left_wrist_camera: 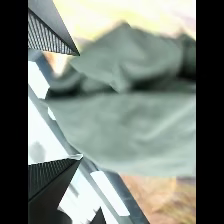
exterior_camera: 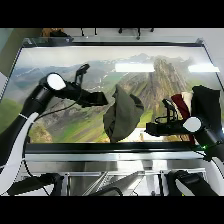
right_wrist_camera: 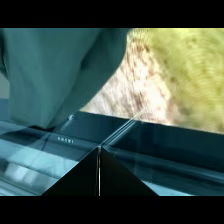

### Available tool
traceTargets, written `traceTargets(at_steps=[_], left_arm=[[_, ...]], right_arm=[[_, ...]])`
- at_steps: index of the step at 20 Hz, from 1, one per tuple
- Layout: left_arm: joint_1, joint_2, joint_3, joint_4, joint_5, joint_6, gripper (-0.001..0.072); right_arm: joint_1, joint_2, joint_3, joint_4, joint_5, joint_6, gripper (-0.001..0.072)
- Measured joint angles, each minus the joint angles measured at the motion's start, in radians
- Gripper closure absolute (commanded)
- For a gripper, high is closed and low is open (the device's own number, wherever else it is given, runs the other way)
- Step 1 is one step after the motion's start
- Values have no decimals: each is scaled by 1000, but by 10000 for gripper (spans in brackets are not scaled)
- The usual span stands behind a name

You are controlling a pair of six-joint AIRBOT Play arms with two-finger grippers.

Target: Fold the shirts.

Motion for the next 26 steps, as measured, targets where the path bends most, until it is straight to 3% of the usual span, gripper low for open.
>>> traceTargets(at_steps=[4,5,6,7,8,11,15,17,18,19,20,26], left_arm=[[53,-1,-110,-1,-44,11,14],[51,-1,-148,-2,-20,16,14],[43,-2,-190,-5,19,19,15],[32,-2,-229,-8,66,21,15],[17,-5,-262,-8,114,23,15],[-43,-35,-333,-12,245,26,15],[-112,-117,-315,-14,354,26,27],[-135,-164,-278,-14,375,27,376],[-146,-186,-261,-14,379,27,508],[-156,-207,-245,-14,383,27,637],[-163,-224,-231,-13,383,27,695],[-151,-216,-151,-8,356,32,697]], right_arm=[[0,-14,0,10,-30,-8,684],[-1,-21,0,12,-51,-24,568],[-2,-30,1,11,-76,-51,296],[-2,-43,4,8,-105,-92,115],[-2,-59,7,7,-132,-138,114],[-2,-136,23,5,-228,-231,114],[-2,-300,98,21,-361,-235,139],[-2,-386,157,58,-396,-232,371],[-2,-424,185,80,-402,-237,441],[-2,-459,214,111,-406,-256,566],[-2,-487,238,140,-406,-280,687],[-2,-505,335,244,-386,-446,687]])
